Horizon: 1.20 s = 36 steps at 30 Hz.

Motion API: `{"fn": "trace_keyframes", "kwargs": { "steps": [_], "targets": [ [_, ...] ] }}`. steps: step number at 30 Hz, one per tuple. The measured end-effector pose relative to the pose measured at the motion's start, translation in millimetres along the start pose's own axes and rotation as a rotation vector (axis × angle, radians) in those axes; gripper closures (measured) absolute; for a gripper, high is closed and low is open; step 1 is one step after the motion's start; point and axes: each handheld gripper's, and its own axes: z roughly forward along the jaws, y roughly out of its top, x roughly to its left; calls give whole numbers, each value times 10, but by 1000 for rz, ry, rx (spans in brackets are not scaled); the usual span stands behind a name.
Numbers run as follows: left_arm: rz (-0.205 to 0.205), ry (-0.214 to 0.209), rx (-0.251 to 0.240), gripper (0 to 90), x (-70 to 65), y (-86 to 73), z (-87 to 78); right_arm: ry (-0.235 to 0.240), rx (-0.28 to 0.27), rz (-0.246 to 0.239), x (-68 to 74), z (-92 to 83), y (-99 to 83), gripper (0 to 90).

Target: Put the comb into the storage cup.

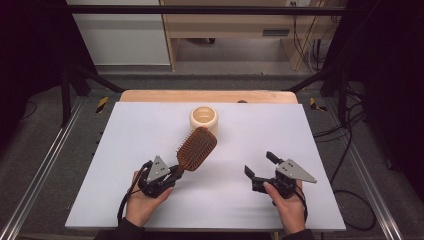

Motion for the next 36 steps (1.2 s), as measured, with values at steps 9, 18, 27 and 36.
{"fn": "trace_keyframes", "kwargs": {
  "steps": [9, 18, 27, 36],
  "targets": [
    [-15, 24, -43, 728, -4, -67, -45, 73, 14, 9, 296, 246, 160, 46],
    [-25, 16, -35, 728, -14, -109, -20, 107, 39, 25, 460, 396, 192, 51],
    [-22, 33, -67, 728, -36, -130, -41, 163, 62, 67, 645, 552, 209, 60],
    [-12, 31, -82, 728, -79, -109, -53, 196, 84, 98, 744, 626, 249, 63]
  ]
}}
